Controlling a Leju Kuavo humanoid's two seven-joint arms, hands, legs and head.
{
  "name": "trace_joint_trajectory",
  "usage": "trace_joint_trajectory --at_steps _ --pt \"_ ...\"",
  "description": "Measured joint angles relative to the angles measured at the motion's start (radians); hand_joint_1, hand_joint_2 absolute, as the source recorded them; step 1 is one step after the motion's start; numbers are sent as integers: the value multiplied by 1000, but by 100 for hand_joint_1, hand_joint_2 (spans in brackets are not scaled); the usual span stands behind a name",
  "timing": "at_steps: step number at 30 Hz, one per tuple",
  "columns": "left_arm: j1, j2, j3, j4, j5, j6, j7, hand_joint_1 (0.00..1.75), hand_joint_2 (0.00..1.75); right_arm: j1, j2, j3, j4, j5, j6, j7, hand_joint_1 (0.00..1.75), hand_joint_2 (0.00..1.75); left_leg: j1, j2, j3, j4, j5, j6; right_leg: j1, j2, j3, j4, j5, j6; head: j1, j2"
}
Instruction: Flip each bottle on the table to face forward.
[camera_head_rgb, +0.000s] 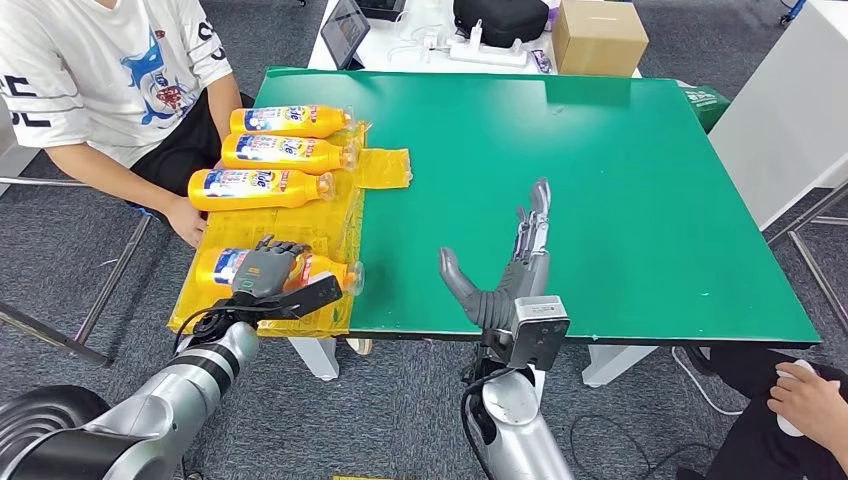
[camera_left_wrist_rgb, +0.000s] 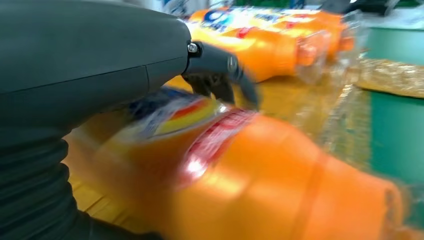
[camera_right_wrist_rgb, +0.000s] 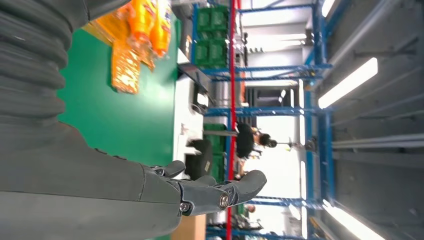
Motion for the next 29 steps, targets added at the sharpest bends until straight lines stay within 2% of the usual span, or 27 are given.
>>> trace_joint_trajectory --at_steps 5,10,16,21,27,29 --pt "3 7 0 5 14 -28 -3 0 0 0 0 -8 24 -8 15 3 0 175 0 -1 0 0 0 0 0 0 1 0 0 0 0 0" --pt "1 10 9 6 86 -102 -50 0 0 -1 3 -16 41 -9 29 4 0 175 0 -4 3 0 0 0 0 -2 5 0 -1 0 0 0" --pt "0 10 63 3 210 -207 -122 0 0 -5 11 -30 63 -8 45 4 0 175 0 -6 8 -1 1 -1 0 -3 9 0 -1 0 0 0" --pt "0 8 102 0 268 -254 -152 0 0 -9 15 -37 78 -8 47 4 0 175 0 -6 9 -1 1 -1 0 -2 10 0 0 -1 0 0" --pt "7 -8 237 -16 572 -485 -267 0 0 -16 17 -39 106 -9 66 4 0 175 0 -5 10 -1 1 -1 0 -2 11 0 0 -1 0 0" --pt "15 -13 279 -28 651 -530 -295 0 0 -17 18 -39 116 -10 71 4 0 175 0 -5 10 -1 2 -2 0 -2 11 0 0 -1 0 0"
